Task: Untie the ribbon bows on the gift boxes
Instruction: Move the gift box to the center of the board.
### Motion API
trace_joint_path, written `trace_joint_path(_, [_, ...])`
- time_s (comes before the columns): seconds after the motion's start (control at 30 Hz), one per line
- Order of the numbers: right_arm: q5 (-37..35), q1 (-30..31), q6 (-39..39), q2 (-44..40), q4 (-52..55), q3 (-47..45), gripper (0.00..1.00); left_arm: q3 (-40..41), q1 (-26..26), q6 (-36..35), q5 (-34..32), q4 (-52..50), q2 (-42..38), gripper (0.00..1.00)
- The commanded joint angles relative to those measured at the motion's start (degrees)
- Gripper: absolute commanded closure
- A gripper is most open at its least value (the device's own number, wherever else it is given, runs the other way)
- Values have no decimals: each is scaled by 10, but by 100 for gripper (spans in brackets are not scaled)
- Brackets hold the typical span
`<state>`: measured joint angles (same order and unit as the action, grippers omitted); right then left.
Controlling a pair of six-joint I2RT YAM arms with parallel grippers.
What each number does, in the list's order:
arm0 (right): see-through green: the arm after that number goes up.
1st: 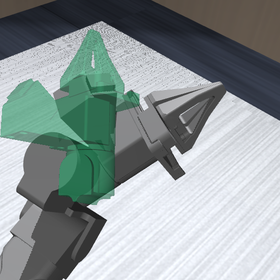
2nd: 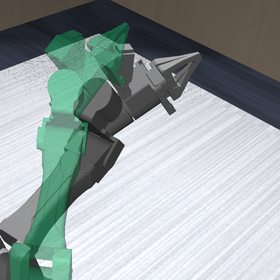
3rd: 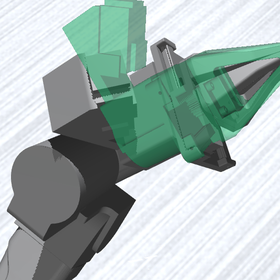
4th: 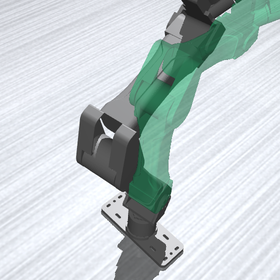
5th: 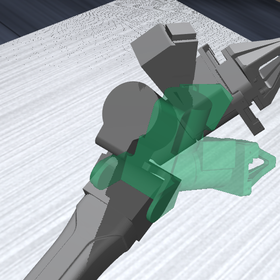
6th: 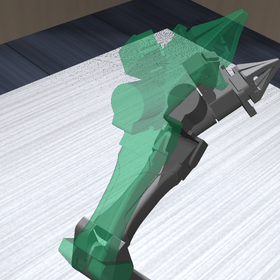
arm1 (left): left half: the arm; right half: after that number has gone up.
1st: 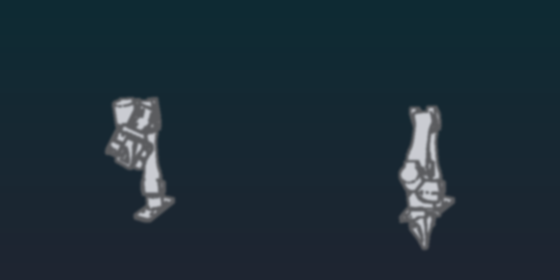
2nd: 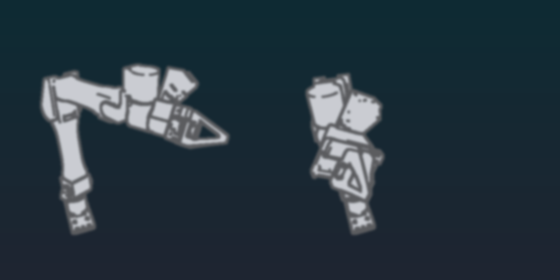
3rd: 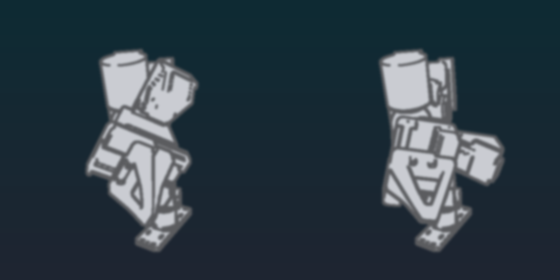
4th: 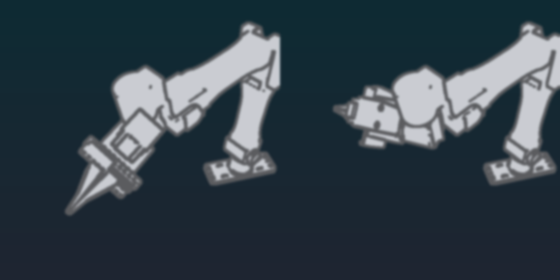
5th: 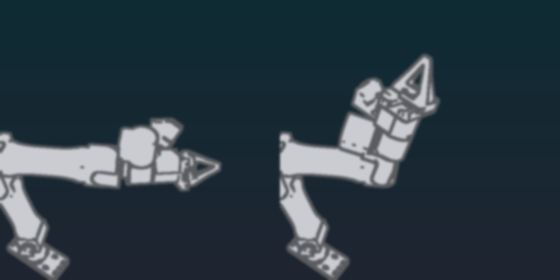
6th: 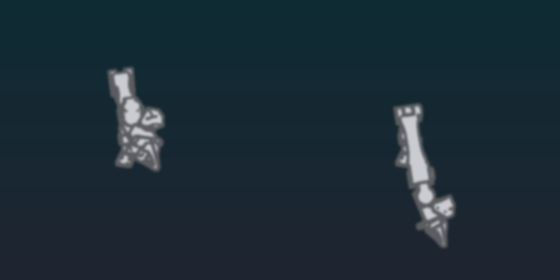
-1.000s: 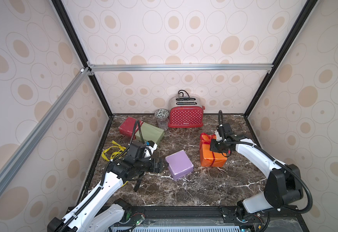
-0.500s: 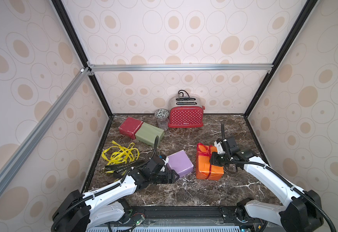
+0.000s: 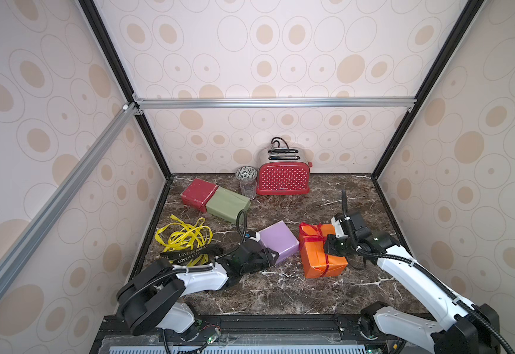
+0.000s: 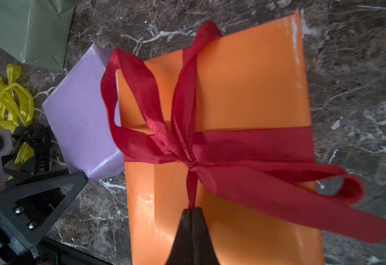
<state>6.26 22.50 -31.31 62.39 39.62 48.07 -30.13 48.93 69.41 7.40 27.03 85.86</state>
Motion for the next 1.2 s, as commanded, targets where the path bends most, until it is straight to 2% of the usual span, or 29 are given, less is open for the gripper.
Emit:
trace_joint_path(0.0, [-40, -2, -21, -10, 6, -12, 100, -58, 4, 26, -36, 84, 63, 51])
trace_joint_path(0.2, [-50, -4, -21, -15, 17, -13, 100, -205, -6, -37, -75, 10, 156, 51])
trace_joint_path(0.37, [-37, -4, -19, -24, 17, -18, 100, -321, -37, -51, -21, -4, 252, 51])
trace_joint_path(0.47, [15, -4, -6, -25, -5, -23, 100, -395, -52, -68, 10, -40, 294, 49])
trace_joint_path(0.53, [56, -4, 3, -18, -19, -24, 100, -431, -54, -94, 7, -76, 300, 49])
trace_joint_path(0.6, [60, 3, 10, -9, -17, -20, 100, -462, -55, -116, 2, -119, 296, 46])
trace_joint_path(0.73, [90, 21, 12, 5, -35, -19, 100, -467, -54, -147, -9, -166, 250, 34])
trace_joint_path(0.9, [86, 87, 14, 30, -61, 8, 100, -421, -54, -195, -94, -260, 122, 15])
trace_joint_path(1.0, [84, 119, 6, 61, -74, 37, 100, -398, -55, -222, -145, -310, 44, 11])
trace_joint_path(1.17, [74, 176, 3, 128, -101, 93, 100, -360, -56, -241, -194, -365, -63, 11])
